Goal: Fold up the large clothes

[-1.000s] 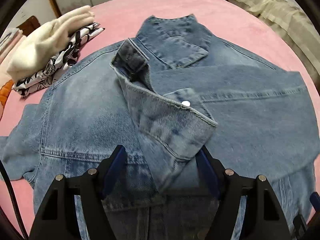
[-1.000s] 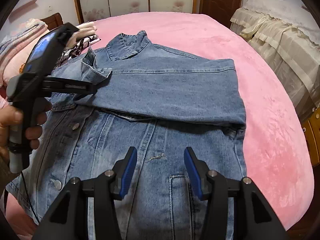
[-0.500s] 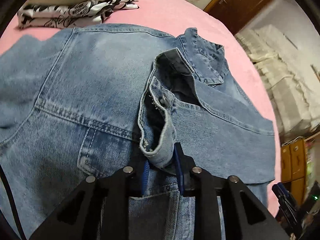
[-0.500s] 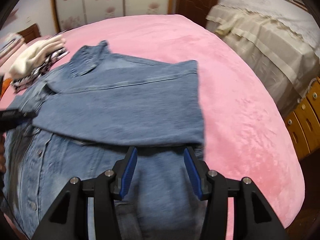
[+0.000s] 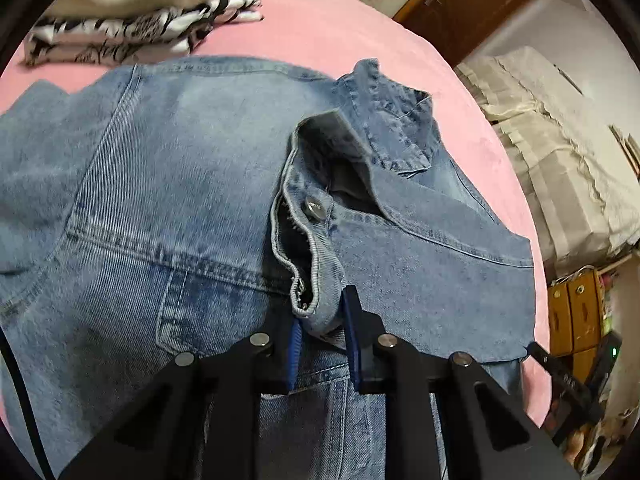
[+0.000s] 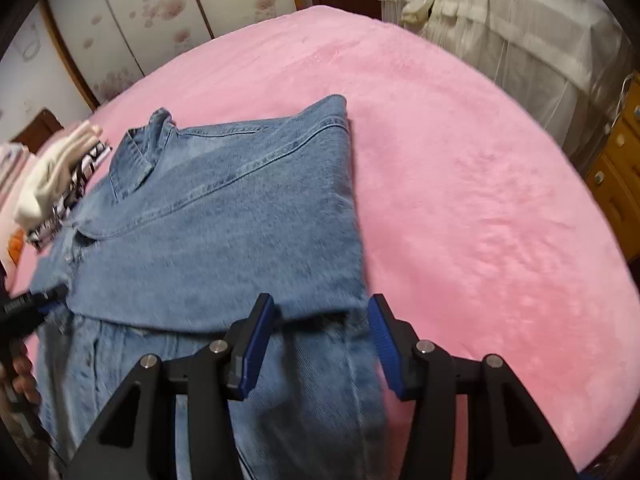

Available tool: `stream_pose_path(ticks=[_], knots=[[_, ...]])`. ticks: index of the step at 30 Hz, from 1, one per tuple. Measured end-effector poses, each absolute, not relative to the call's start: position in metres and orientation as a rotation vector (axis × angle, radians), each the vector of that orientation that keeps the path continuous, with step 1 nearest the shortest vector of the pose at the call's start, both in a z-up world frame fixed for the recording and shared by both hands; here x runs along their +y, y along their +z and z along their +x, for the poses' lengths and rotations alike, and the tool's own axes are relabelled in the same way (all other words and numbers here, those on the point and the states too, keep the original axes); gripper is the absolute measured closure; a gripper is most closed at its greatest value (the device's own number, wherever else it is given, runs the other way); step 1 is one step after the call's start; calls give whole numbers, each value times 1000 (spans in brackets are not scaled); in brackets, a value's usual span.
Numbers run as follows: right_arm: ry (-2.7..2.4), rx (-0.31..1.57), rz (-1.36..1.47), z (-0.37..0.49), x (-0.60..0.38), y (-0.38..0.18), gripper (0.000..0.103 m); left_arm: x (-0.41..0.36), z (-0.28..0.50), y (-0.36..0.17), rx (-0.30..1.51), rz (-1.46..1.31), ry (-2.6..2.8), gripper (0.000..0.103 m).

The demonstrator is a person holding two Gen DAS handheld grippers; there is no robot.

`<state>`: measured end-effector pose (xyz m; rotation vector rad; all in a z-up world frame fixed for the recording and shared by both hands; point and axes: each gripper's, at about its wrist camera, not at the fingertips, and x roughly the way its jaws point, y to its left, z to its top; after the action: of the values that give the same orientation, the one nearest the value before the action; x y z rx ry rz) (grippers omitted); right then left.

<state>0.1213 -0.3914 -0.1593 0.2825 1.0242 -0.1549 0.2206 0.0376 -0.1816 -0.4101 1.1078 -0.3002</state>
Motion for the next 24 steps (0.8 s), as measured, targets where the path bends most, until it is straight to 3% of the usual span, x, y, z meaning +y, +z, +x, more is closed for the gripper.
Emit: stream_pose_path(ticks=[2,4,7,11,14,16,18,24], knots=[[-183,1045,281,130,-391,-166,55,32,221,-171,1077,-375,-313,88],[-186,1085,283,138,-393,-175,85,27,223,-161,1028,-343,-319,88],[-195,1073,287,135,-394,-175,87,28,230,-162,1010,-333,-310,90],[-217,1079,237,133,-386,-181,86,36,238,-194,1116,-367,-290,88],[-235,1082,178,134,-378,-173,81,41,231,-188,1127,-346,-295,71],[-233,1078,160,132,-377,-166,76,45,228,-176,1116,-296,-252,45],[-227,1066,154,130,-378,-158,76,49,228,-162,1084,-286,-248,41],[-196,1028,170,142,-381,-138,74,52,269,-141,1076,-340,-274,40]])
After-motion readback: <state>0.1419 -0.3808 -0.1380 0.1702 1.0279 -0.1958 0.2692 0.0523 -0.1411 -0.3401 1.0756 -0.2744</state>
